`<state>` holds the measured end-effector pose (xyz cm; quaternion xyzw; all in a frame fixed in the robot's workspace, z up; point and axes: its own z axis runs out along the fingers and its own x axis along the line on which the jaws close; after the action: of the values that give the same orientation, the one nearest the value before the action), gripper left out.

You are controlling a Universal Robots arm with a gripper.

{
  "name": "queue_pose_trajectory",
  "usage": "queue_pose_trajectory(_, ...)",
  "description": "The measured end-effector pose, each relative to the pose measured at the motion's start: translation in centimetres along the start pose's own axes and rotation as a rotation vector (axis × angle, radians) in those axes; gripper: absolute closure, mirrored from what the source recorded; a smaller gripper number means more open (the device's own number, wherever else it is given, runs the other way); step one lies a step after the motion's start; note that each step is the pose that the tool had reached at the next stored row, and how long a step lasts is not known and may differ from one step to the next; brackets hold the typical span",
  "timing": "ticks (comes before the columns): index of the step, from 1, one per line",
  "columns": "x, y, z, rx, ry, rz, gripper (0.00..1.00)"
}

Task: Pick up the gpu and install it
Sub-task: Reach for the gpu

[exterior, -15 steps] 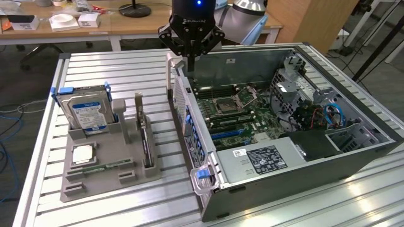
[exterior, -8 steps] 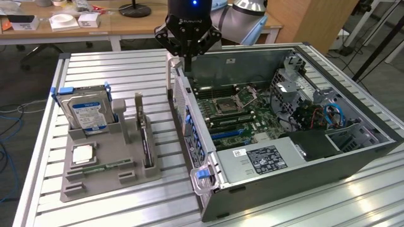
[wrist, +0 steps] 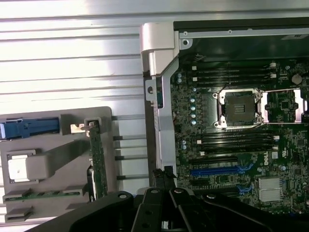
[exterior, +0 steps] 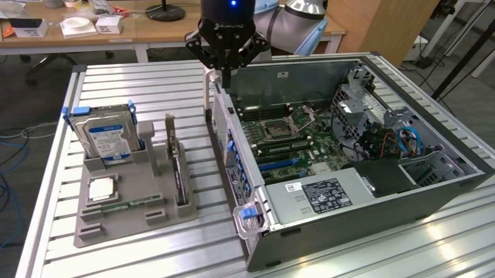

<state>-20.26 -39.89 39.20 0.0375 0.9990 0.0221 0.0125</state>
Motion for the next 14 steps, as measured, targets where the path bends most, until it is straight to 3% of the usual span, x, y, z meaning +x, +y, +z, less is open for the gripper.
queue_pose_trajectory(14,1.3,-0.10,-0.03,0.0000,0.0000,0.000,0.89)
